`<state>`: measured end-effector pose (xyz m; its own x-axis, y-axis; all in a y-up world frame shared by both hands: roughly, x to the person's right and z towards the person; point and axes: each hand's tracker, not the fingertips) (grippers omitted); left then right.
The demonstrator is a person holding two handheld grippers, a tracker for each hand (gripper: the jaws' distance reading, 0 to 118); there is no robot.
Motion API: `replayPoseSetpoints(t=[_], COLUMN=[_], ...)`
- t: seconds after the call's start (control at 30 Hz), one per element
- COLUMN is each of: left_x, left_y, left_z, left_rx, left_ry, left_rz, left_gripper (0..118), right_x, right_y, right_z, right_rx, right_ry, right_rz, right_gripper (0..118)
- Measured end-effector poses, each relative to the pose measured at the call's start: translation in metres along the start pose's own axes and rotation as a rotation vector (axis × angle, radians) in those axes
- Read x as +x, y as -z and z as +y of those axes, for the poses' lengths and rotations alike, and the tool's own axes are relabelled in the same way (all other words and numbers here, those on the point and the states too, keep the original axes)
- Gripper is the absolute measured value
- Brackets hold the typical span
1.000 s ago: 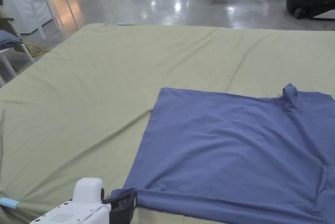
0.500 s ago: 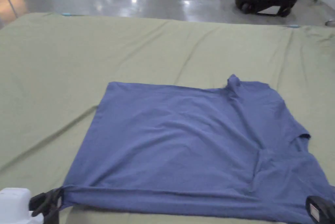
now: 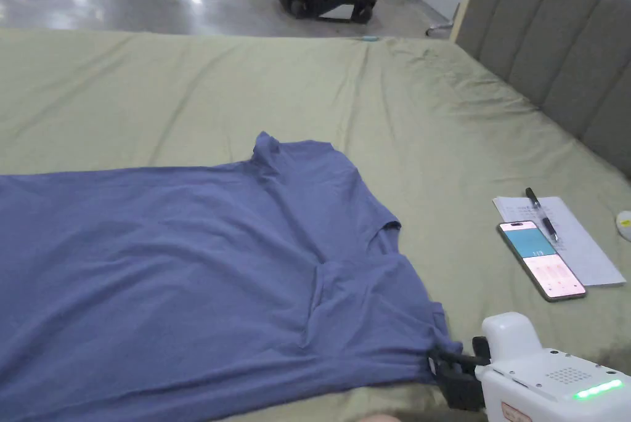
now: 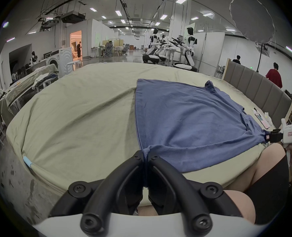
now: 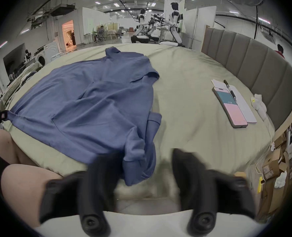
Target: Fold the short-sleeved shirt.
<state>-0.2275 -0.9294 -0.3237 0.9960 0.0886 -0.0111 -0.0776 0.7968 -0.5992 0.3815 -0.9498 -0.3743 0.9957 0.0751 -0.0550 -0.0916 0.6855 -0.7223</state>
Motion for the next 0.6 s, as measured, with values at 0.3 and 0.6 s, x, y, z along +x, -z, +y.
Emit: replayPoseSetpoints(t=[0.3, 0.6], left_x=[-0.004, -0.018], left_y=[-0.003, 0.025], left_z=[0.004, 0.075], left_rx=[0.006, -0.041], left_ry=[0.001, 0.029], left_rz=[0.010, -0.016], left_gripper=[2, 2], right_x=[-0.009, 0.006], right_y=[-0.040, -0.031], right_z=[0.014, 0.093], right_rx=[0.101, 0.046], right_ry=[0.019, 0.033], right_rz=[0.026, 0.058], right_gripper=[9, 9])
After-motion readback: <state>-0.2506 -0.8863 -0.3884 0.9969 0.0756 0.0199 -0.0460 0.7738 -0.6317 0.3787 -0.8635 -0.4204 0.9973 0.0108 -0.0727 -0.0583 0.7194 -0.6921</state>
